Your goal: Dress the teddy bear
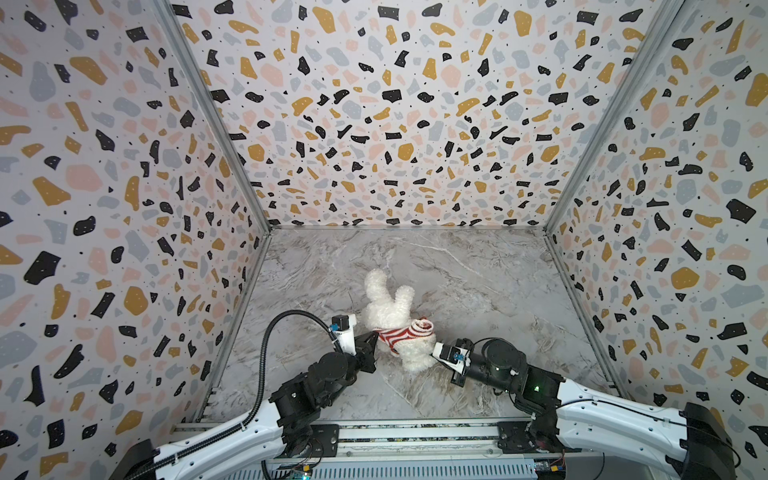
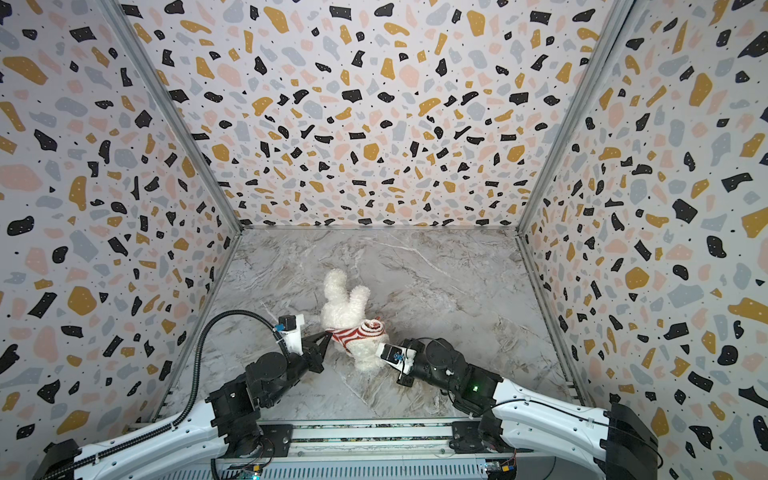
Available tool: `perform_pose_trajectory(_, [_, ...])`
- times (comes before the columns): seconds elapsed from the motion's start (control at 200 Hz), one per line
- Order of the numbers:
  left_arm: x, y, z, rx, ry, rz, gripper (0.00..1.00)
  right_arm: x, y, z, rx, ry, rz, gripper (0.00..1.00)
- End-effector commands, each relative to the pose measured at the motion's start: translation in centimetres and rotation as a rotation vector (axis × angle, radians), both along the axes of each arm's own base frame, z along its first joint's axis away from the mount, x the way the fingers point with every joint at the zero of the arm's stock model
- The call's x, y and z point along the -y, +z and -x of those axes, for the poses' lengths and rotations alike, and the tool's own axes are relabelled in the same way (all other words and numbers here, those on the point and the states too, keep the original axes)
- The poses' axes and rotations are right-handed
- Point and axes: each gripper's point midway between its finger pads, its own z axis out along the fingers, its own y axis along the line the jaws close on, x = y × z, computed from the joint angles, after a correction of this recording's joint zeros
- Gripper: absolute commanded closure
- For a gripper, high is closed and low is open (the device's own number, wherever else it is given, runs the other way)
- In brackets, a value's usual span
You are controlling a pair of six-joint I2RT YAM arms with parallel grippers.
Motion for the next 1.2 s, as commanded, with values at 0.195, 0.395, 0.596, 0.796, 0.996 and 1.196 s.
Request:
perform_pose_trajectory(0.195, [4.2,6.6,2.5,0.224,-0.277,0.164,1.00,-0.8,-1.0,-0.1,0.007,0.005,0.082,1.00])
perform_pose_trajectory(0.395, [-0.4,4.7,-1.1,0.117,0.064,0.116,1.00,-1.1,-1.6,0.5,0.028,0.016,0.129,1.00])
perform_pose_trajectory(0.596, [-5.7,2.2,-2.6,0.004,0.365,0.063,1.00,-0.9,-0.5,1.1,0.085,0.022,0.099,1.00])
perform_pose_trajectory(0.796, [-5.8,2.3,-2.2,0.037,0.344,0.109,1.00,-0.8,-0.1,1.8,0.100,0.044,0.082,1.00])
perform_pose_trajectory(0.996, [2.0,3.8,-0.1,0.126,-0.090,0.052,1.00,-1.1,0.3,1.7,0.111,0.035,0.083,1.00])
perform_pose_trajectory(1.196, [4.4,2.9,2.1,0.130,-0.282,-0.005,1.00,-0.6,1.1,0.8,0.150,-0.021,0.069,1.00])
